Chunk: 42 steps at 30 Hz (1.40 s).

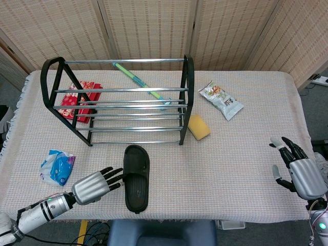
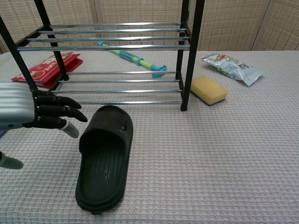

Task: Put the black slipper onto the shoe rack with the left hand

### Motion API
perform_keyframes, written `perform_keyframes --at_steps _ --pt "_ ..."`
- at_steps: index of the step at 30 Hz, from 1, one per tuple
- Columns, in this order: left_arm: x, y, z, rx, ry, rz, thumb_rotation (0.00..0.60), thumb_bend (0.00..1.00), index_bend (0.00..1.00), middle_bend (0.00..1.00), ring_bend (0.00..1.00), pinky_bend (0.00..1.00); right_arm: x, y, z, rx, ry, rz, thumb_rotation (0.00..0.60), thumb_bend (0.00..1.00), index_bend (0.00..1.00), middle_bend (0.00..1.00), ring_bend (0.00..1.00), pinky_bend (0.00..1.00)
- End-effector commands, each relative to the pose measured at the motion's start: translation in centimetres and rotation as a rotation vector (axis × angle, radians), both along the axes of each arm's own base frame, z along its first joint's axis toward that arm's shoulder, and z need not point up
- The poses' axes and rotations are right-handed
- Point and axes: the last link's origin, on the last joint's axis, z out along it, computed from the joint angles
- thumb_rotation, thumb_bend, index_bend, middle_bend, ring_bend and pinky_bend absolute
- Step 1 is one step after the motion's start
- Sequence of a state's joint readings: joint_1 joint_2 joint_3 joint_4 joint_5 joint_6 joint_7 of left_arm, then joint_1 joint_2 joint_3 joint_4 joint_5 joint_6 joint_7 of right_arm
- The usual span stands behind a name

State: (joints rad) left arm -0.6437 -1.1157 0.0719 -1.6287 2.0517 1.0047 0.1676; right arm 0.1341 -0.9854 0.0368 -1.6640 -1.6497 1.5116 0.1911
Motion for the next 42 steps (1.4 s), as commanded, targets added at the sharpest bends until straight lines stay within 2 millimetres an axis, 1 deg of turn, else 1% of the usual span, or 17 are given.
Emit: perform_keyframes --at_steps 1,6,12,17,27,31,35,42 --pt "2.0 0.1 -1.6 -0.026 0.031 -0.090 0.600 0.08 0.21 0.12 0.08 0.25 -0.1 0.1 0.1 -0.001 0.002 -0.003 0.600 0.60 0.03 0.21 0.10 0.15" --pt "3.8 0.3 -3.0 -0.026 0.086 -0.217 0.600 0.08 0.19 0.10 0.08 0.25 -0.3 0.2 0.2 -0.006 0.000 -0.010 0.600 0.60 0.03 0.21 0.10 0.15" --pt "5.6 0.1 -4.8 -0.067 0.129 -0.304 0.600 0.08 0.19 0.09 0.08 0.25 -0.3 0.3 0.4 -0.009 0.002 -0.010 0.600 0.60 0.03 0.21 0.10 0.16" --pt "6.5 0.1 -6.2 -0.085 0.176 -0.364 0.600 0.08 0.19 0.08 0.08 0.25 -0.4 0.5 0.6 -0.014 0.005 -0.014 0.600 0.60 0.03 0.21 0.10 0.16" --pt "7.5 0.4 -8.3 -0.112 0.214 -0.372 0.600 0.08 0.19 0.08 0.08 0.25 -0.9 0.9 1.2 -0.033 0.001 -0.029 0.600 0.60 0.03 0.21 0.10 0.16" --pt "7.7 0.4 -8.8 -0.117 0.227 -0.376 0.600 0.08 0.21 0.08 0.08 0.25 -1.0 0.9 1.2 -0.036 -0.002 -0.029 0.600 0.60 0.03 0.21 0.10 0.16" --pt "7.7 0.5 -8.8 -0.111 0.245 -0.376 0.600 0.08 0.21 0.08 0.08 0.25 -1.2 0.9 1.2 -0.036 -0.005 -0.031 0.600 0.60 0.03 0.21 0.10 0.16" --pt "7.2 0.6 -7.7 -0.092 0.272 -0.340 0.600 0.08 0.21 0.08 0.06 0.25 -1.4 1.0 1.2 -0.036 -0.008 -0.037 0.600 0.60 0.03 0.21 0.10 0.16"
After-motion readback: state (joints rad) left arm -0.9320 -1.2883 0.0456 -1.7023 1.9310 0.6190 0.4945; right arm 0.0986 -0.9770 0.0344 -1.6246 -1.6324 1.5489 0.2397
